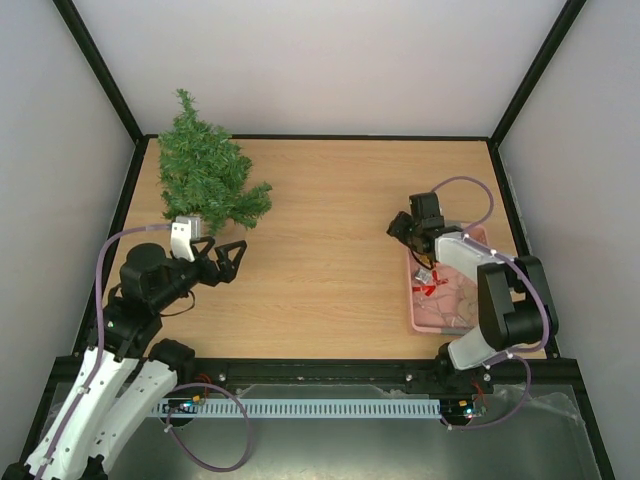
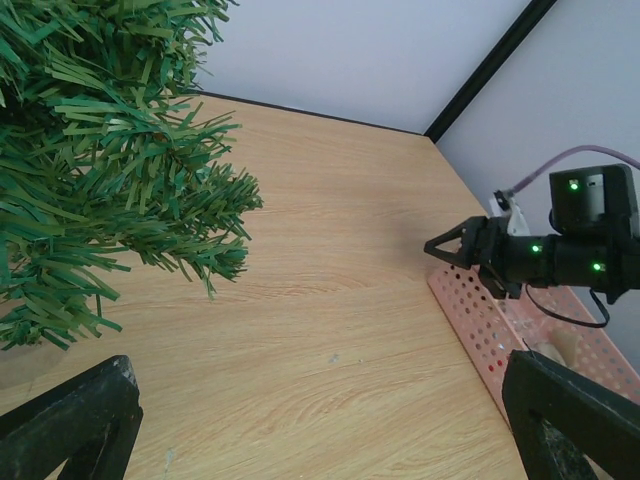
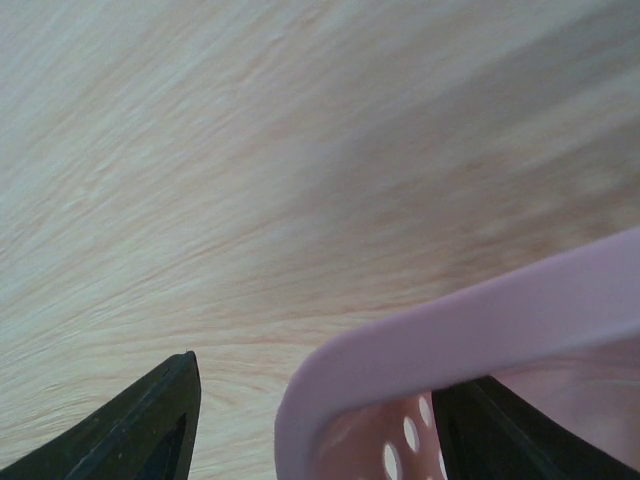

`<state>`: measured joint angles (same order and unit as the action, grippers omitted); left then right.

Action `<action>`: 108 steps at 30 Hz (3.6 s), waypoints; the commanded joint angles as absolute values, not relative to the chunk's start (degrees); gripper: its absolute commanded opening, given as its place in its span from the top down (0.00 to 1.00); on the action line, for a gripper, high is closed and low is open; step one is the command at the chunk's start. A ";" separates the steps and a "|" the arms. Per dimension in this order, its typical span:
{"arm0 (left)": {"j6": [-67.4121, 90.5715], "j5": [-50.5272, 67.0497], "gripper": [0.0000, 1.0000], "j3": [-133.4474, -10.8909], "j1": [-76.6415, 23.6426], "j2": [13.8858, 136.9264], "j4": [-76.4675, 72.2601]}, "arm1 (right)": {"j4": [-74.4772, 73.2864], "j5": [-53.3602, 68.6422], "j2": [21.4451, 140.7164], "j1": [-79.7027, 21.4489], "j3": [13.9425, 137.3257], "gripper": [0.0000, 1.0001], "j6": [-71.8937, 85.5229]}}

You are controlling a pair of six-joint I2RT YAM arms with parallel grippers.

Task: Decorate the small christmas tree
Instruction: Move the storage box to the center of the board, then move the christmas tree to the center of the board.

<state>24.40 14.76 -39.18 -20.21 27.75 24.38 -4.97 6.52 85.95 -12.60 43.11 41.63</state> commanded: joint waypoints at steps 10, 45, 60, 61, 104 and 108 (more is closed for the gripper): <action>23.64 14.06 0.00 -39.30 -19.86 26.80 23.92 | 8.00 25.15 99.53 -15.72 55.66 0.41 35.03; 26.46 -12.83 0.00 -50.50 -19.86 41.37 29.73 | -9.03 17.17 79.07 -23.03 55.94 0.21 30.05; 16.10 -20.97 0.00 -84.56 -18.31 67.54 23.56 | -9.64 20.13 57.16 -23.03 46.06 0.21 30.76; 15.53 -20.59 0.00 -86.30 -18.02 69.22 23.40 | -9.79 20.25 56.47 -23.03 45.87 0.21 30.76; 14.81 3.25 0.98 -99.70 -17.22 84.20 14.97 | -12.26 17.28 49.55 -23.03 43.52 0.20 27.38; 14.18 3.37 0.98 -99.70 -17.32 84.20 15.78 | -12.35 17.19 49.31 -23.03 43.33 0.20 27.42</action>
<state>14.59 2.57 -96.90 -17.21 84.58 19.22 -11.40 17.98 50.37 -22.85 44.07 28.01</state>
